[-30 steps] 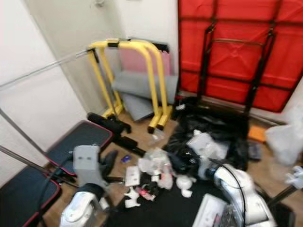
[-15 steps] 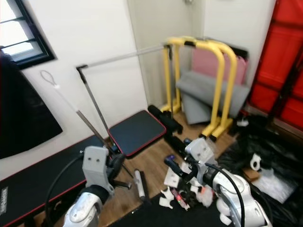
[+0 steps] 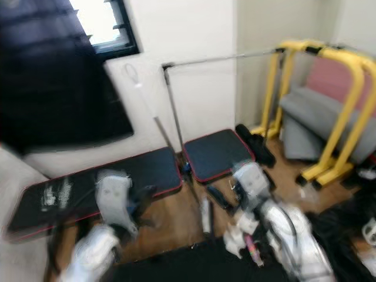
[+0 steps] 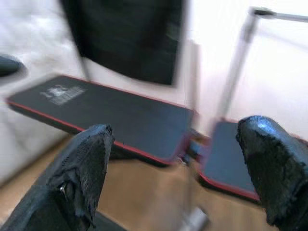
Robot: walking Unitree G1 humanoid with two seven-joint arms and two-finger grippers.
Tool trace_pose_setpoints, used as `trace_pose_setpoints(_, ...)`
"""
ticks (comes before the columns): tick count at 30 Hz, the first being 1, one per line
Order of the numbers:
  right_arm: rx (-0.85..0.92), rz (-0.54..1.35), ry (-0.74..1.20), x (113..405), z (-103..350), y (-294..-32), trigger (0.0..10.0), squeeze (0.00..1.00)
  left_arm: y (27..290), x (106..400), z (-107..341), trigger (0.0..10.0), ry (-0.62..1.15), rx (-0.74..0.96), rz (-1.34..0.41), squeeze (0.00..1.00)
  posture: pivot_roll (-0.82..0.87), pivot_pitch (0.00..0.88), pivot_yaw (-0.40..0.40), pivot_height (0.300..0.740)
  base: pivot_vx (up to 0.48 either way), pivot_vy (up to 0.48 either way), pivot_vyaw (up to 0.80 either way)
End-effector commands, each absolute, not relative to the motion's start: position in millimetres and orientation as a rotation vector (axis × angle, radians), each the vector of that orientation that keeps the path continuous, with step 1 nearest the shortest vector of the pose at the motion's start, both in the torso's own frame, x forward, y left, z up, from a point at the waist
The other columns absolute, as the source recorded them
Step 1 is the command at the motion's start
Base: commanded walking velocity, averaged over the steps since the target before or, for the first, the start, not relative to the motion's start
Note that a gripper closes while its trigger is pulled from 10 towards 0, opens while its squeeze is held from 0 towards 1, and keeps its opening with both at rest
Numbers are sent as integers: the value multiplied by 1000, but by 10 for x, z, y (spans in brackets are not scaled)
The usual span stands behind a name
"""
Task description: Sweep floor
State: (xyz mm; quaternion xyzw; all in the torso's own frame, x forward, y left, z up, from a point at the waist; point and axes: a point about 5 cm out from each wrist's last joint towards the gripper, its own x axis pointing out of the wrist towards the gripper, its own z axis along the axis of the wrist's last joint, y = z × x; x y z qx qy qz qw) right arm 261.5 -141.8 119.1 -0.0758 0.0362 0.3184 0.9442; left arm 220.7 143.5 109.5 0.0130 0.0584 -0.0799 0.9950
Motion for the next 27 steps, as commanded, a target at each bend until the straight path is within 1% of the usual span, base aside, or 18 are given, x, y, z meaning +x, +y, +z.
trace_pose_setpoints(1,-158,640,84,2614,1177,-1453,10000,0,1405,2185,1065,10000,141,39,-183,0,-75,0,6,740,0,0,800)
trace_pose_setpoints(11,-162,589,80,2664,1197,-1501,10000,0,1422,2191,1067,10000,144,27,-161,0,-83,0,6,740,0,0,800)
trace_pose_setpoints(13,-187,541,86,2707,1191,-1548,10000,0,1434,2197,1081,10000,138,8,-146,0,-83,0,2,740,0,0,800)
trace_pose_setpoints(15,-187,487,97,2745,1175,-1580,10000,0,1460,2196,1093,10000,131,-21,-119,0,-83,0,2,740,0,0,0)
trace_pose_setpoints(19,-207,459,108,2759,1165,-1596,10000,0,1471,2201,1091,10000,133,-37,-107,0,-85,0,-2,740,0,0,0)
trace_pose_setpoints(21,-214,482,119,2752,1167,-1601,10000,0,1477,2205,1080,10000,141,-48,-103,0,-85,0,-2,740,296,0,0)
trace_pose_setpoints(24,-258,479,136,2758,1133,-1626,10000,0,1477,2208,1075,10000,143,-53,-106,0,-83,0,-4,740,339,0,800)
trace_pose_setpoints(27,-235,458,134,2777,1137,-1637,10000,0,1480,2210,1073,10000,145,-55,-107,0,-81,0,-2,740,333,0,800)
